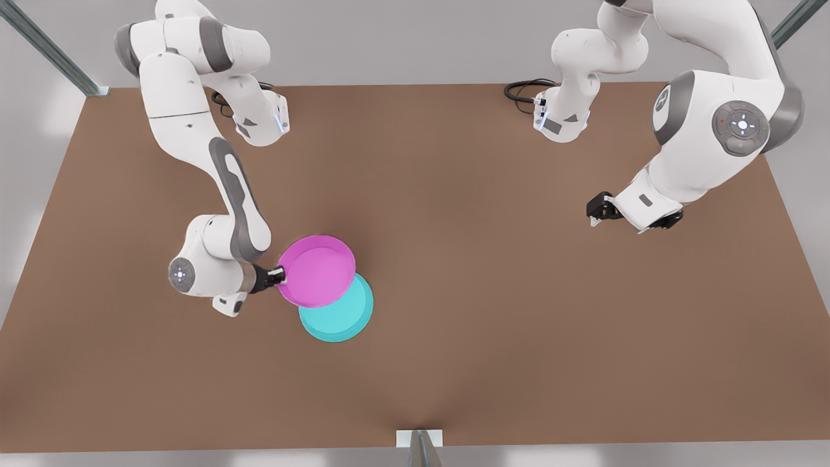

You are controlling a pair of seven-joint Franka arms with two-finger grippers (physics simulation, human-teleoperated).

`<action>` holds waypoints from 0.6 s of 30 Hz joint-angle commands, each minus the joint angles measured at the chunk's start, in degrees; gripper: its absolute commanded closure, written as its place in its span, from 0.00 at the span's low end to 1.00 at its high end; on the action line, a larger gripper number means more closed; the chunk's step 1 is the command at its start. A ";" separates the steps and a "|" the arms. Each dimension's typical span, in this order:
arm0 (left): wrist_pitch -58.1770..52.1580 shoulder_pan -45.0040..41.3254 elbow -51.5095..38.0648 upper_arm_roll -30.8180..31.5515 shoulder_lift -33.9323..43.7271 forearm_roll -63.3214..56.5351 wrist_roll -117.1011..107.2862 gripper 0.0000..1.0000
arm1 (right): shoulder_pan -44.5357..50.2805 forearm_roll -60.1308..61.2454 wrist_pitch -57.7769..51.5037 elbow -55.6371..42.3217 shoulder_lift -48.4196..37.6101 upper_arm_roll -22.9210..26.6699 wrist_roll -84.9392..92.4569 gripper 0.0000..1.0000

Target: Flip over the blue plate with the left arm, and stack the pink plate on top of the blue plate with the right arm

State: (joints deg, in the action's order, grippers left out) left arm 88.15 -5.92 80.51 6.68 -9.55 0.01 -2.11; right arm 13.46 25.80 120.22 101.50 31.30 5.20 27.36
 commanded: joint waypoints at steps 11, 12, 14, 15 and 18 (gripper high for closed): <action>0.18 0.12 0.00 0.00 -0.29 -0.01 0.00 0.00 | 2.63 0.56 0.63 -8.69 4.83 -0.10 -7.06 0.32; 0.18 0.12 0.00 0.00 -0.30 -0.01 0.00 0.00 | 2.80 0.65 0.63 -8.69 4.83 -0.10 -7.06 0.24; 0.18 0.03 0.00 0.00 -0.38 -0.01 0.00 0.00 | 2.80 0.65 0.63 -8.69 4.83 -0.10 -7.06 0.12; 0.18 0.03 0.00 0.00 -0.38 -0.01 0.00 0.00 | 2.80 0.65 0.63 -8.69 4.83 -0.10 -7.06 0.09; 0.26 0.03 0.00 0.00 -0.38 -0.01 0.00 0.00 | 2.45 -0.14 -1.47 -8.43 0.89 -0.10 -7.15 0.03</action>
State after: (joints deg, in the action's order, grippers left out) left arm 88.54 -5.89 80.51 6.65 -9.94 0.01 -2.11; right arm 15.41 25.03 113.74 92.94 29.39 5.14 19.13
